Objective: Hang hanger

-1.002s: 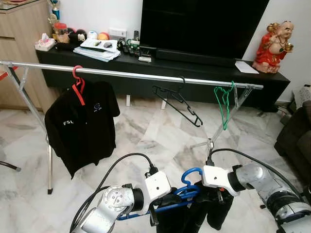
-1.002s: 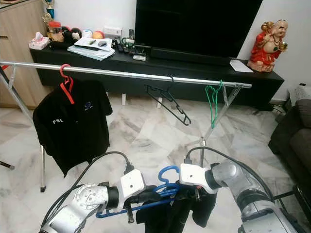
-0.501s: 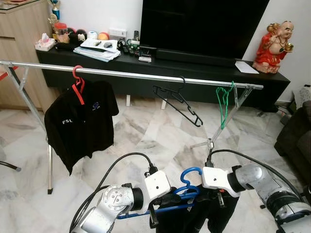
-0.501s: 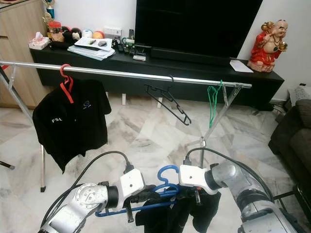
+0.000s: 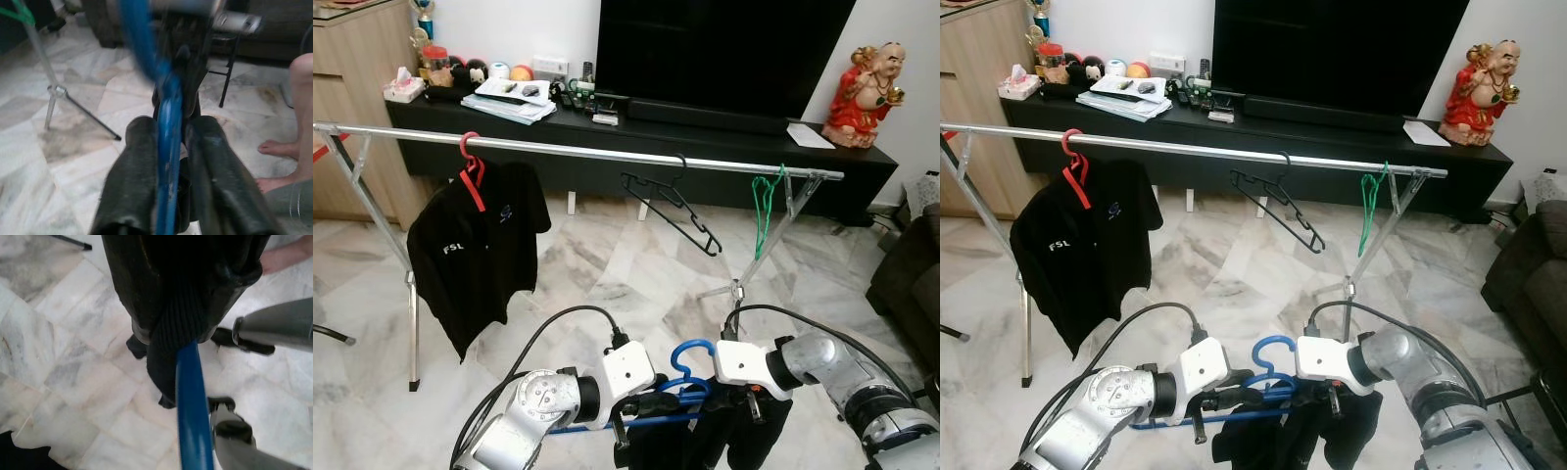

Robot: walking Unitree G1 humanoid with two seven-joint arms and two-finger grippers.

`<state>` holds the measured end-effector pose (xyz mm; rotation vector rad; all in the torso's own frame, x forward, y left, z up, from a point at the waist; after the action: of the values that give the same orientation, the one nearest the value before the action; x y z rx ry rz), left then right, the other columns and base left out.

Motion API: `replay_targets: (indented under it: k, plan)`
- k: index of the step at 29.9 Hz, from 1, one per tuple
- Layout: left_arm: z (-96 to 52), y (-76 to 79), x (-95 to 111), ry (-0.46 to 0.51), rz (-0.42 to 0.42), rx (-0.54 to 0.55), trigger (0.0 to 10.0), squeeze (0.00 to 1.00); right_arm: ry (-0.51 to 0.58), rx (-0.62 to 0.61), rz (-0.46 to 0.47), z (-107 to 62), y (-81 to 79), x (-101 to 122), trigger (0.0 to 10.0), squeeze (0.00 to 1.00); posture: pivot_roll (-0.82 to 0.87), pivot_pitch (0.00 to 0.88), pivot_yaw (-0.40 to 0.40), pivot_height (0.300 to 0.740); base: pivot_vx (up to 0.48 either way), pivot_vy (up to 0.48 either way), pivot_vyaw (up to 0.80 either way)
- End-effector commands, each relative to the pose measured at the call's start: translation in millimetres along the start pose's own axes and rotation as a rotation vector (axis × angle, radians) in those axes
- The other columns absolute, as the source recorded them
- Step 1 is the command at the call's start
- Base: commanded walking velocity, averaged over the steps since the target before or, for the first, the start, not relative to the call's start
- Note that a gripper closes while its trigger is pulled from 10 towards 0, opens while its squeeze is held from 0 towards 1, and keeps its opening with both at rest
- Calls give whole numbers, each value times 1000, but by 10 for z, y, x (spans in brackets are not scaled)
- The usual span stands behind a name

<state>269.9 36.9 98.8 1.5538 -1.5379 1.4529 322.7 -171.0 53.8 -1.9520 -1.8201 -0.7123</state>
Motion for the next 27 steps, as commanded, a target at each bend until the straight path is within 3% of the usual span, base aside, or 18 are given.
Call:
replay_targets:
  k: [1,5,8,9,12,13,15,18,19,20,22,23,24,27]
  plan:
    - [-6,-6,65,15,22,-23,10000,1000,-24,-14,2,-39,12,-51,0,0,124,0,-172,740,0,0,0]
    - [-136,-84,-8,-21,22,2,10000,1000,-48,-31,0,-41,23,-81,0,0,124,0,-172,740,0,0,0]
    - [-325,-213,-89,-66,19,76,10000,1000,-63,-85,3,-66,71,-107,0,0,125,0,-171,740,0,0,0]
    - [-455,-312,-176,-101,17,149,10000,1000,-67,-138,8,-108,129,-113,0,0,125,0,-171,740,0,0,0]
    - [-578,-412,-275,-123,1,240,10000,1000,-86,-201,11,-162,197,-136,0,0,126,0,-170,740,0,0,0]
    - [-701,-503,-392,-126,-36,348,10000,1000,-99,-282,31,-231,285,-153,0,0,125,0,-169,740,0,0,0]
    - [-745,-526,-443,-137,-46,383,10000,1000,-96,-302,43,-253,308,-154,0,0,118,0,-167,740,0,0,0]
    - [-1032,-667,-712,-196,-100,648,10000,1000,-12,-414,80,-406,453,-64,0,0,122,0,-168,740,0,0,0]
    - [-1032,-667,-712,-196,-100,648,10000,1000,-12,-414,80,-406,453,-64,0,0,122,0,-168,740,0,0,0]
    - [-1121,-666,-851,-216,-155,747,10000,1000,46,-459,89,-485,527,21,0,0,120,0,-168,740,0,0,0]
    - [-1166,-651,-953,-238,-188,809,10000,1000,73,-498,90,-536,582,75,0,0,114,0,-167,740,0,0,0]
    - [-1170,-637,-986,-230,-214,833,10000,800,92,-506,88,-553,602,116,0,0,112,0,-166,740,0,0,0]
    - [-1166,-623,-1009,-222,-234,846,10000,0,109,-508,84,-562,615,152,0,0,109,0,-166,740,0,0,0]
    - [-1148,-583,-1072,-225,-271,861,10000,0,144,-506,67,-577,640,244,0,0,109,0,-166,740,0,0,0]
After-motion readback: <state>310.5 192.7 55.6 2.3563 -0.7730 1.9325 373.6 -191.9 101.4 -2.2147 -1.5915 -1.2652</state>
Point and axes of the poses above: a point about 5 cm out from each wrist's last joint towards the gripper, its own z axis pointing out of the wrist towards the gripper, its own x axis along the axis of the wrist's last joint, y = z × x, the point moved 3 cm from there along z, pointing out of the wrist towards the gripper, and after that the axes turned 7 degrees about z, right-handed, at the moved point
